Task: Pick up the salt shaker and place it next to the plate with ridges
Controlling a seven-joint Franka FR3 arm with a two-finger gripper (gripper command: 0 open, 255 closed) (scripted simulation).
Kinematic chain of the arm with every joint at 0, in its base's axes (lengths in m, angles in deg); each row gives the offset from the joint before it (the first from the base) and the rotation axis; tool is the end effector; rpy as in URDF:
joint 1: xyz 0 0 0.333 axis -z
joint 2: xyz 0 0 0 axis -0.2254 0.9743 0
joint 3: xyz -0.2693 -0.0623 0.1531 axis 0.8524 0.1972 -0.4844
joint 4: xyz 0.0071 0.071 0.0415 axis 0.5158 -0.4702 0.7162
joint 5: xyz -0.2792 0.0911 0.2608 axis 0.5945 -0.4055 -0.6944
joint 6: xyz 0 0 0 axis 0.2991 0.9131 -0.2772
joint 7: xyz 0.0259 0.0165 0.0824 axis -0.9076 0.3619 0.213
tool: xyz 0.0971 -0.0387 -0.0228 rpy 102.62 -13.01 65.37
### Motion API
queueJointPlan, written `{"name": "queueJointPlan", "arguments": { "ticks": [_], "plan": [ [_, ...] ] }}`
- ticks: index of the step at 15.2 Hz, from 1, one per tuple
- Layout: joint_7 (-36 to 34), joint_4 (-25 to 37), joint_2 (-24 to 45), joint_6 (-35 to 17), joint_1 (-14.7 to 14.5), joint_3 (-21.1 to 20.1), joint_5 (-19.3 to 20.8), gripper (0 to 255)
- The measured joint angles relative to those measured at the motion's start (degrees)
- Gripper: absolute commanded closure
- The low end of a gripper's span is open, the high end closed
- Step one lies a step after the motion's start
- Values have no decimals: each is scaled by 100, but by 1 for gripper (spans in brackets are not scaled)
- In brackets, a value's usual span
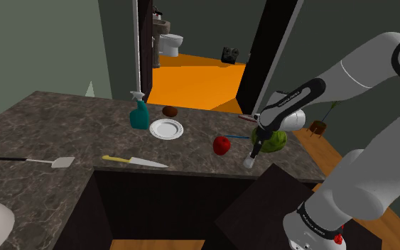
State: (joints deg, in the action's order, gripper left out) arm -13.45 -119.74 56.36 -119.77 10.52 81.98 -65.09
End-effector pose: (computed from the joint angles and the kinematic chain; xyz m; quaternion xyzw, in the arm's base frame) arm 0.3421 -0.1531 0.2267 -0.9851 -0.1676 0.0007 0.0387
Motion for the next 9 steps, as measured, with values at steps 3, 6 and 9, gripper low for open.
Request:
{"name": "queueJointPlan", "arguments": {
  "ticks": [3,6,9],
  "plan": [
    [101,-5,117,-111,-33,10,-131,0],
    [122,-1,141,-130,-40,11,-160,0],
    [123,-1,143,-131,-40,11,-162,255]
  ]
}}
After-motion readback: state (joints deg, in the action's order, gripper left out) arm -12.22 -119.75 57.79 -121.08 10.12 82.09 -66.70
